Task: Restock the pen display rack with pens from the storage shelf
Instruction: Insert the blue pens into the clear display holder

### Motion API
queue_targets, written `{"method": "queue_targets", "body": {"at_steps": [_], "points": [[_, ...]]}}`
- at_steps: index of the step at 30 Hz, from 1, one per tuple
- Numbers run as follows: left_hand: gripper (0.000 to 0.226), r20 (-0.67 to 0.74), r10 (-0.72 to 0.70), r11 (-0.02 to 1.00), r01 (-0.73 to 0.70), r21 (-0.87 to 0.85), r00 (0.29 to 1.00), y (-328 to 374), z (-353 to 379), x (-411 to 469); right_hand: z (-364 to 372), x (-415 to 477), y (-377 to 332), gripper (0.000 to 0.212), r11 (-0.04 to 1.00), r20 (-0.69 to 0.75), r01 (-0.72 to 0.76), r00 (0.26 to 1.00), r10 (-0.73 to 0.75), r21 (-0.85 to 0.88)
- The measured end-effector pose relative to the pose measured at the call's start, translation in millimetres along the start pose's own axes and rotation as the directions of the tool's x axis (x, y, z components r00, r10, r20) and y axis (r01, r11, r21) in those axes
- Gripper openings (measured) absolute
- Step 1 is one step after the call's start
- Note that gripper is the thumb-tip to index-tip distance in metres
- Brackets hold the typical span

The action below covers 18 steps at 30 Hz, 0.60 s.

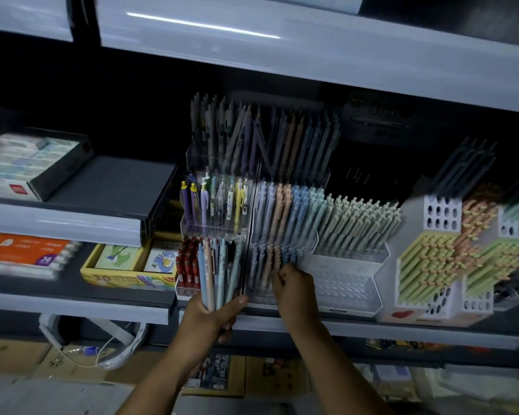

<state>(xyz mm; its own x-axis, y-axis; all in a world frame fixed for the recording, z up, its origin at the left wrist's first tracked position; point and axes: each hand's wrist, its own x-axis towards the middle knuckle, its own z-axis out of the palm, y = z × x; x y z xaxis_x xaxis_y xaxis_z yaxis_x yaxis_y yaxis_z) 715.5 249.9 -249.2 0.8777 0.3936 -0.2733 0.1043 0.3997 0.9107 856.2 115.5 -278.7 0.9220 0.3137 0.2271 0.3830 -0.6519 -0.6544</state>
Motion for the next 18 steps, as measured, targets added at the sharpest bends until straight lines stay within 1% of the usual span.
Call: {"method": "queue_targets", "body": {"at_steps": [3, 6, 9, 11, 13, 14, 15, 16, 18], "points": [[0.037, 0.005, 0.003, 1.0, -0.003, 0.003, 1.0, 0, 1, 1, -3, -1, -2, 0.032, 1.0, 0.027, -0.004, 1.0, 0.004, -0.011], [0.036, 0.021, 0.007, 1.0, -0.007, 0.016, 1.0, 1, 3, 2, -6, -1, -3, 0.028, 0.999, 0.081, -0.044, 0.996, 0.045, -0.007], [0.036, 0.024, 0.025, 0.999, -0.026, 0.035, 0.999, 1, 5, 3, -12, -4, -5, 0.034, 0.995, 0.134, -0.094, 0.987, 0.091, 0.015], [0.032, 0.023, 0.029, 0.999, -0.03, 0.04, 0.999, 1, 6, 4, -15, -8, -7, 0.036, 0.994, 0.085, -0.091, 0.993, 0.086, 0.066], [0.028, 0.026, 0.022, 0.998, -0.023, 0.058, 0.999, 0, 7, 6, -19, -13, -14, 0.034, 0.984, 0.001, -0.086, 0.996, 0.087, 0.154], [0.028, 0.032, 0.019, 0.998, -0.021, 0.067, 0.999, 0, 8, 7, -21, -13, -20, 0.031, 0.969, -0.017, -0.085, 0.996, 0.091, 0.232], [0.029, 0.042, 0.019, 0.997, -0.022, 0.072, 0.999, -1, 10, 8, -24, -13, -26, 0.027, 0.943, -0.001, -0.088, 0.996, 0.094, 0.322], [0.03, 0.051, 0.02, 0.997, -0.024, 0.076, 0.998, -1, 11, 8, -29, -13, -33, 0.023, 0.904, 0.052, -0.109, 0.994, 0.097, 0.414], [0.028, 0.065, 0.022, 0.996, -0.027, 0.085, 0.998, -1, 15, 10, -39, -10, -46, 0.014, 0.793, 0.196, -0.196, 0.976, 0.098, 0.577]]}}
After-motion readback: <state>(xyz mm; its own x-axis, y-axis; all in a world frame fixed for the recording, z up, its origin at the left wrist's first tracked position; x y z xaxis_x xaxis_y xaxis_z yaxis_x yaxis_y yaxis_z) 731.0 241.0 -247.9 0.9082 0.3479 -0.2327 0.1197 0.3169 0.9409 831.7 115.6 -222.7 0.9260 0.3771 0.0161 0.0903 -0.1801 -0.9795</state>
